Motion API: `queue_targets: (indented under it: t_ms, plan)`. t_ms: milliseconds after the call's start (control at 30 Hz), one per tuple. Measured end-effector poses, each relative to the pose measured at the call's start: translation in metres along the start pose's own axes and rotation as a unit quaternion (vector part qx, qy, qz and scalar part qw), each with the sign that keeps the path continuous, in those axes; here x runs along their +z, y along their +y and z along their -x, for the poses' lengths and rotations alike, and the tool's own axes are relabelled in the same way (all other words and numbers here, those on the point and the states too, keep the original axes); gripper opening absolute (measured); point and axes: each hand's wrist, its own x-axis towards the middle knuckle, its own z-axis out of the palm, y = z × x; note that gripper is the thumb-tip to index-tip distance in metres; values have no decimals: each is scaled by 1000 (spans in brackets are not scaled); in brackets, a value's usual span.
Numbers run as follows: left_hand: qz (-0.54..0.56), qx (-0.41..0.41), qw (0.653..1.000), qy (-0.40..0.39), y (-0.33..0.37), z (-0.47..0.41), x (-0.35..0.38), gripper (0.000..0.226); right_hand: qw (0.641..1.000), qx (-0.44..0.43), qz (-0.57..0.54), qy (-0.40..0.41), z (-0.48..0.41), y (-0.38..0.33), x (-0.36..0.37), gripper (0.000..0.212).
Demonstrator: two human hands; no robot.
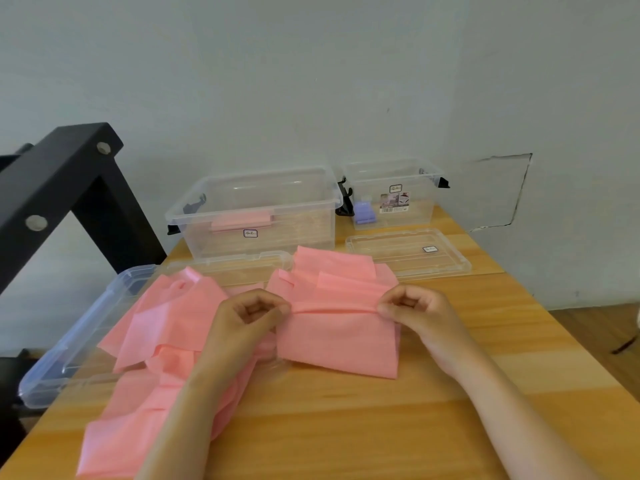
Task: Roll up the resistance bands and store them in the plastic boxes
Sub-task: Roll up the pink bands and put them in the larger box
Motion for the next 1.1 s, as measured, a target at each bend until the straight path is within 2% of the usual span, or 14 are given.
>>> queue_targets:
  t_ms: [167, 267, 333, 500, 600, 700, 767, 833, 867, 967, 1100]
  plan:
    - [-40, 7, 999, 25, -1, 1, 2, 26, 995, -24, 94, 22, -1, 4, 4, 21]
    - [-57, 6, 998, 19, -2, 1, 3, 18, 990, -26, 133, 29, -2, 4, 4, 20]
    - [-31, -20, 999, 0, -1, 2, 2, 12, 990, -34, 134, 27, -1, 3, 4, 19]
    - [85, -66, 994, -11, 5, 5, 3, 13, 997, 23, -68, -18, 1, -5, 1, 26]
    - [128, -70, 989, 0, 6, 4, 3, 24, 993, 30, -114, -23, -1, -5, 0, 34]
    - [126, -58, 990, -5, 7, 4, 3, 41, 989, 32, -141, -25, -2, -4, -1, 13]
    - [78, -36, 996, 12, 8, 5, 5, 33, 994, 21, -107, -22, -1, -4, 0, 3]
    - [9, -9, 1000, 21, 7, 6, 7, 17, 999, 1, -35, 1, -1, 0, 0, 11]
    - [-8, -5, 1000, 20, 4, 5, 6, 19, 1000, -1, -9, 12, -1, 0, 1, 14]
    - [-11, -20, 1000, 16, 1, 5, 6, 33, 999, -1, 28, 19, -1, 2, 2, 19]
    - [-9, -21, 1000, 1, -1, 3, 7, 14, 998, -14, 53, 39, -1, 2, 2, 14]
